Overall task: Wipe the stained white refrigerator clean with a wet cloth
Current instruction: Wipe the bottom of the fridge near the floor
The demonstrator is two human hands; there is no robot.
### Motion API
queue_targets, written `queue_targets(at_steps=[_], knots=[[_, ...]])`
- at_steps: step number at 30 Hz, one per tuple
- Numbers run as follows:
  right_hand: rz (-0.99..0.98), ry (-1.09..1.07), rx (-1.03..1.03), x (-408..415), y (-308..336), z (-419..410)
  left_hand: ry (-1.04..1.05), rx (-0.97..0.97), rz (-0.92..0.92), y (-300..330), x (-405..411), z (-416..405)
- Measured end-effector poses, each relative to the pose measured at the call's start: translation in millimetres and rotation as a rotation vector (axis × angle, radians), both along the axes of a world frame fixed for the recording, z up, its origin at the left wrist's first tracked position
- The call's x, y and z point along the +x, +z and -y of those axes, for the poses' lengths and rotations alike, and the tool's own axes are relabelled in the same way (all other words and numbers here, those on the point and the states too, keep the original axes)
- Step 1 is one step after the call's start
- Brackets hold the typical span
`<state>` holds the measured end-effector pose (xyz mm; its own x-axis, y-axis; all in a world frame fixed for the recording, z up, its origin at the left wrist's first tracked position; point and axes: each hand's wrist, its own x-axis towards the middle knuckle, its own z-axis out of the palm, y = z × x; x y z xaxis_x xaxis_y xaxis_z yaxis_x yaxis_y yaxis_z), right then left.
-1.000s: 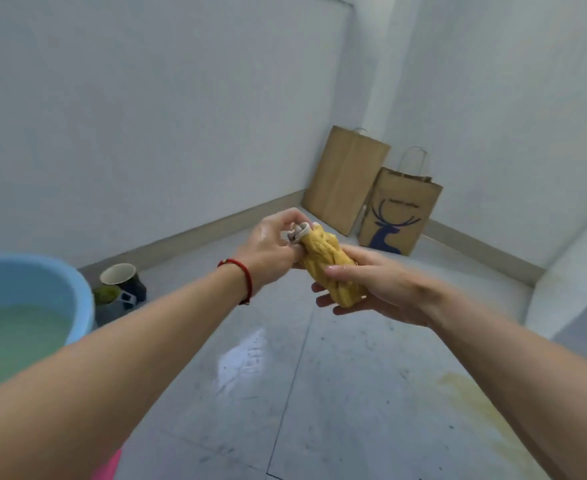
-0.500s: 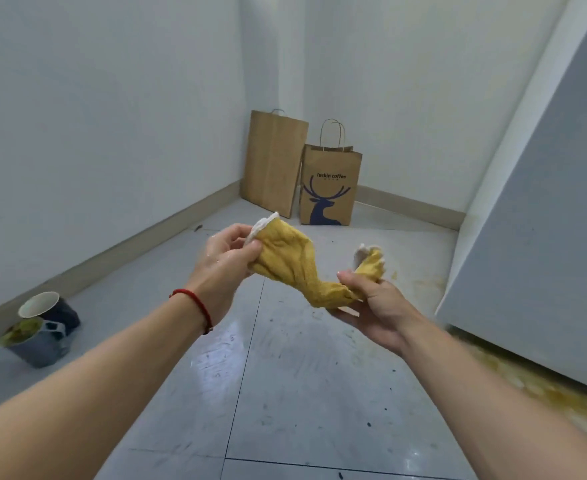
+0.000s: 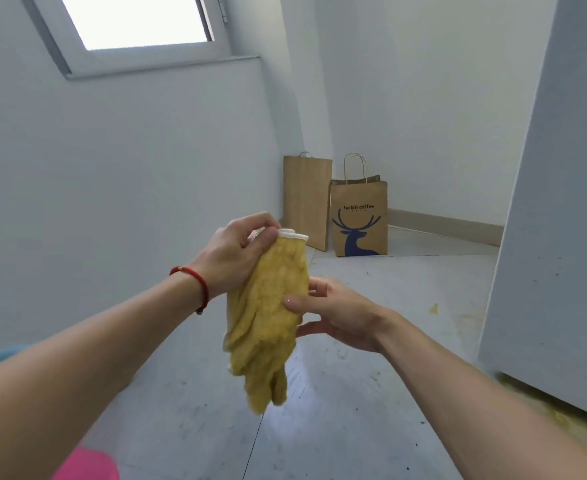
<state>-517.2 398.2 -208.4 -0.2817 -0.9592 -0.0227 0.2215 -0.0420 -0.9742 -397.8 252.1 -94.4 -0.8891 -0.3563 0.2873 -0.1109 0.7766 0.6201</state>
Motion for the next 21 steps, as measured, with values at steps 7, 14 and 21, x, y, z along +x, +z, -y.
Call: queue_targets(at_steps=[7, 14, 21], knots=[[-0.070, 0.084, 0.127, -43, 6, -62, 0.178, -0.023, 0.043, -13, -47, -39], [0.055, -0.159, 0.007, -63, 7, -89, 0.381, 0.541, 0.041, -31, -73, -58], [0.211, -0.291, -0.033, -74, -1, -89, 0.161, 1.265, 0.217, -89, -50, -91]])
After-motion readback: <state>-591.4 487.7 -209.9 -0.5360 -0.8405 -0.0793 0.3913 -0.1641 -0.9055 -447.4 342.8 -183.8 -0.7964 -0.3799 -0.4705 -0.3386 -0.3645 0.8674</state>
